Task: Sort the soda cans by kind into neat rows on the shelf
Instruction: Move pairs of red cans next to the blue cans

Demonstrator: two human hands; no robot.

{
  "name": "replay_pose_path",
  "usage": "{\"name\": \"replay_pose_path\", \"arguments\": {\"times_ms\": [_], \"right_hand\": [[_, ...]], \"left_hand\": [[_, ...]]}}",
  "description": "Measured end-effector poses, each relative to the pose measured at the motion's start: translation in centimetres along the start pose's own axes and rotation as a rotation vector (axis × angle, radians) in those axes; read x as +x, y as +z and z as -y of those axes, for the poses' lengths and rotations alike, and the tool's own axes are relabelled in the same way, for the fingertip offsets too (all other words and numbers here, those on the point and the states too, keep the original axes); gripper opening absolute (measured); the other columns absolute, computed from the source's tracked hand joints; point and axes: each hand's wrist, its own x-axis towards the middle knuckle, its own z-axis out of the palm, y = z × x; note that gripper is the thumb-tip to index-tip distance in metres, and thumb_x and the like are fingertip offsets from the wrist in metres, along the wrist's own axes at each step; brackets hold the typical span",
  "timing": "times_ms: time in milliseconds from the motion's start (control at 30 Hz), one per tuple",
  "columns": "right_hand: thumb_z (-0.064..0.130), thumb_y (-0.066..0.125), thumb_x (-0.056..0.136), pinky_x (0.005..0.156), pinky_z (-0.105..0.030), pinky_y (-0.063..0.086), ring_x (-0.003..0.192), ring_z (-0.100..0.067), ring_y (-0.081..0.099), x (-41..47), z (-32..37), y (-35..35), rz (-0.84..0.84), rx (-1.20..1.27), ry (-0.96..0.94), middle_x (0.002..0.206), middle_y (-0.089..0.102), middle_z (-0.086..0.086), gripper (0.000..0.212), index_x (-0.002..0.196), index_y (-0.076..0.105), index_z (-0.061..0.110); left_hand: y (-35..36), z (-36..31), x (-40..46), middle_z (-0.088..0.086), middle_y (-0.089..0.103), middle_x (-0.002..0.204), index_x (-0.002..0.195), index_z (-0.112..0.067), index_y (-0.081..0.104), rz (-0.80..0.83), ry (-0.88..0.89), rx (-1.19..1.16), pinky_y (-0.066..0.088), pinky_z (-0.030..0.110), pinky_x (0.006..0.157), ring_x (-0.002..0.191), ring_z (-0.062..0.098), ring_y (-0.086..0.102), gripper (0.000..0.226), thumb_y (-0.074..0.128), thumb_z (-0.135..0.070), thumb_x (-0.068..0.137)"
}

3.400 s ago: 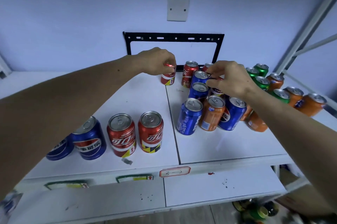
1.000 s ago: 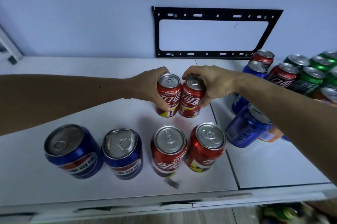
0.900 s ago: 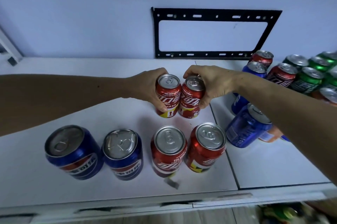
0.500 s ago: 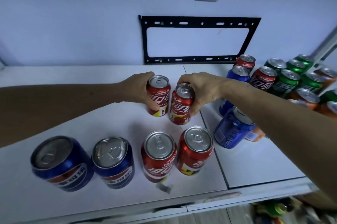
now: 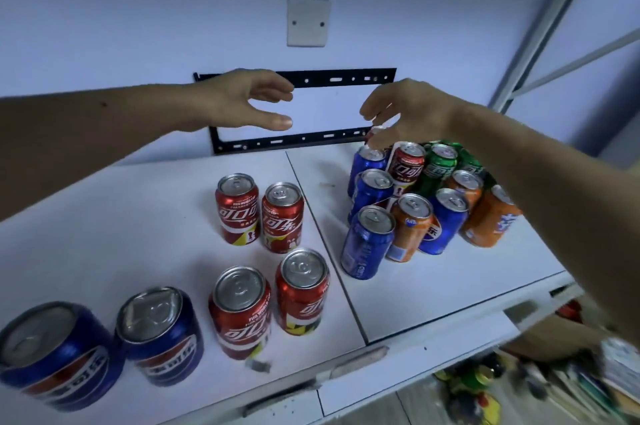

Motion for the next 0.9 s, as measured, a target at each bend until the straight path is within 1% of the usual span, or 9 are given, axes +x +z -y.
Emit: {"name": "replay_pose_path", "arguments": {"times_ms": [100, 200, 267, 333, 500, 633, 767, 900], "right_hand": [[0.024, 0.08, 0.074, 0.079, -0.021, 0.044, 0.098, -0.012, 0.063, -1.7, -2.4, -1.7, -0.068, -0.023, 0.062, 0.107, 0.064, 0.008, 0.038, 0.107, 0.063, 0.022], [0.022, 0.08, 0.075, 0.084, -0.025, 0.047, 0.101, -0.014, 0.063, -3.2, -5.1, -3.0, -0.117, -0.036, 0.098, 0.111, 0.065, 0.004, 0.042, 0.113, 0.064, 0.017], [0.022, 0.08, 0.076, 0.086, -0.026, 0.048, 0.103, -0.016, 0.063, -4.2, -6.9, -3.8, -0.129, -0.033, 0.118, 0.113, 0.066, 0.001, 0.043, 0.116, 0.063, 0.016], [0.022, 0.079, 0.076, 0.087, -0.026, 0.047, 0.104, -0.017, 0.063, -5.0, -8.7, -4.3, -0.112, -0.036, 0.134, 0.114, 0.065, 0.0, 0.045, 0.117, 0.063, 0.016], [0.024, 0.079, 0.076, 0.083, -0.022, 0.043, 0.102, -0.015, 0.062, -5.6, -13.7, -5.4, -0.075, -0.061, 0.142, 0.112, 0.065, 0.003, 0.045, 0.117, 0.063, 0.017], [0.025, 0.079, 0.076, 0.083, -0.023, 0.042, 0.101, -0.014, 0.061, -4.5, -17.2, -5.6, -0.025, -0.06, 0.107, 0.111, 0.064, 0.004, 0.046, 0.117, 0.061, 0.019], [0.028, 0.08, 0.074, 0.086, -0.025, 0.043, 0.108, -0.017, 0.059, -1.7, -18.7, -4.1, 0.042, -0.039, 0.041, 0.119, 0.062, 0.0, 0.054, 0.122, 0.058, 0.017], [0.036, 0.084, 0.069, 0.091, -0.024, 0.037, 0.124, -0.021, 0.05, 2.3, -19.1, -1.8, 0.121, -0.106, -0.009, 0.136, 0.054, -0.002, 0.078, 0.135, 0.047, 0.016]], "left_hand": [[1.5, -2.8, 2.5, -0.016, 0.053, 0.134, 0.131, -0.026, 0.052, -0.005, 0.048, 0.029, 0.034, 0.024, 0.105, 0.125, -0.003, 0.044, 0.056, 0.071, -0.038, 0.079], [3.6, -4.7, 4.9, -0.012, 0.045, 0.143, 0.138, -0.025, 0.045, 0.005, 0.076, 0.061, 0.031, 0.021, 0.101, 0.131, 0.0, 0.038, 0.057, 0.065, -0.036, 0.086], [5.3, -5.8, 6.4, -0.011, 0.042, 0.146, 0.139, -0.025, 0.043, 0.007, 0.091, 0.069, 0.03, 0.021, 0.1, 0.133, 0.002, 0.036, 0.055, 0.061, -0.036, 0.089], [7.1, -6.9, 7.8, -0.01, 0.041, 0.147, 0.14, -0.024, 0.043, 0.01, 0.104, 0.091, 0.027, 0.02, 0.1, 0.134, 0.003, 0.035, 0.054, 0.059, -0.036, 0.091], [11.3, -9.2, 11.4, -0.007, 0.039, 0.149, 0.143, -0.02, 0.04, 0.0, 0.113, 0.172, 0.026, 0.017, 0.099, 0.136, 0.005, 0.035, 0.055, 0.057, -0.034, 0.092], [13.5, -9.6, 14.0, -0.003, 0.037, 0.151, 0.144, -0.018, 0.037, -0.01, 0.063, 0.254, 0.028, 0.02, 0.101, 0.137, 0.012, 0.034, 0.058, 0.055, -0.037, 0.092], [14.2, -8.2, 16.4, 0.0, 0.035, 0.152, 0.145, -0.017, 0.035, -0.024, -0.034, 0.265, 0.028, 0.023, 0.105, 0.139, 0.014, 0.033, 0.062, 0.057, -0.039, 0.091], [14.1, -6.0, 19.3, 0.001, 0.032, 0.153, 0.146, -0.017, 0.032, 0.009, -0.106, 0.307, 0.029, 0.03, 0.11, 0.139, 0.016, 0.032, 0.067, 0.06, -0.04, 0.089]]}}
